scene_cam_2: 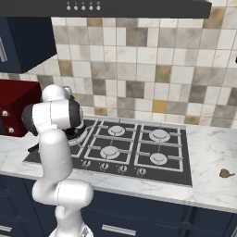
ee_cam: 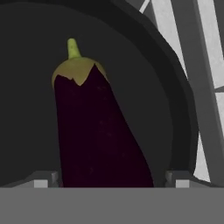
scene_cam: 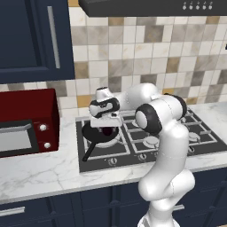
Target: Put the garlic and eggplant in the pan. Then turn on the front left burner and set the heat to medium.
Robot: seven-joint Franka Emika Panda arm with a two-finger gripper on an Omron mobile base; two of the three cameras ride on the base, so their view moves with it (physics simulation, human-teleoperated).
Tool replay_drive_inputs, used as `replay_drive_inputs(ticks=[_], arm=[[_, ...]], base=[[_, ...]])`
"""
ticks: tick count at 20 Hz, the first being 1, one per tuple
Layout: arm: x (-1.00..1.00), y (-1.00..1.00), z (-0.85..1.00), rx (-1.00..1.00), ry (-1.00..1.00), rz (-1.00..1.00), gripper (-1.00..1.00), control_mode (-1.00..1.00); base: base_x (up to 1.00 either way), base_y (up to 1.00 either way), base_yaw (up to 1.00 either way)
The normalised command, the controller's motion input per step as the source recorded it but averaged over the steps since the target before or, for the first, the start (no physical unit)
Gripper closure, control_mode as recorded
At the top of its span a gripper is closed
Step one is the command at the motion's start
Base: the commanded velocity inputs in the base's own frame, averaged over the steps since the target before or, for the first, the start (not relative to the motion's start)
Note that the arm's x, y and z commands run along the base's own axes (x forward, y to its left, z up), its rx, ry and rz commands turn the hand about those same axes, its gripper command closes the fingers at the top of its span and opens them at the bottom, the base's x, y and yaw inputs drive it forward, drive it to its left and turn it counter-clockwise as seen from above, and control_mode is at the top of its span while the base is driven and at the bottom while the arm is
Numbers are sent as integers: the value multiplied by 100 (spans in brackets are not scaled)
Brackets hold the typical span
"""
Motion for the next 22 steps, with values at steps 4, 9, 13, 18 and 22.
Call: replay_drive_inputs(ticks=[4,9,13,18,22], arm=[[0,-9,30,0,-2,0,-100,-100],[0,-30,36,0,-2,0,-100,-100],[-9,-51,19,0,0,0,-100,-100],[-19,-68,15,0,-1,0,-100,-100],[-24,-89,18,0,-1,-1,-100,-100]], base=[[0,0,0],[0,0,0],[0,0,0],[0,0,0],[0,0,0]])
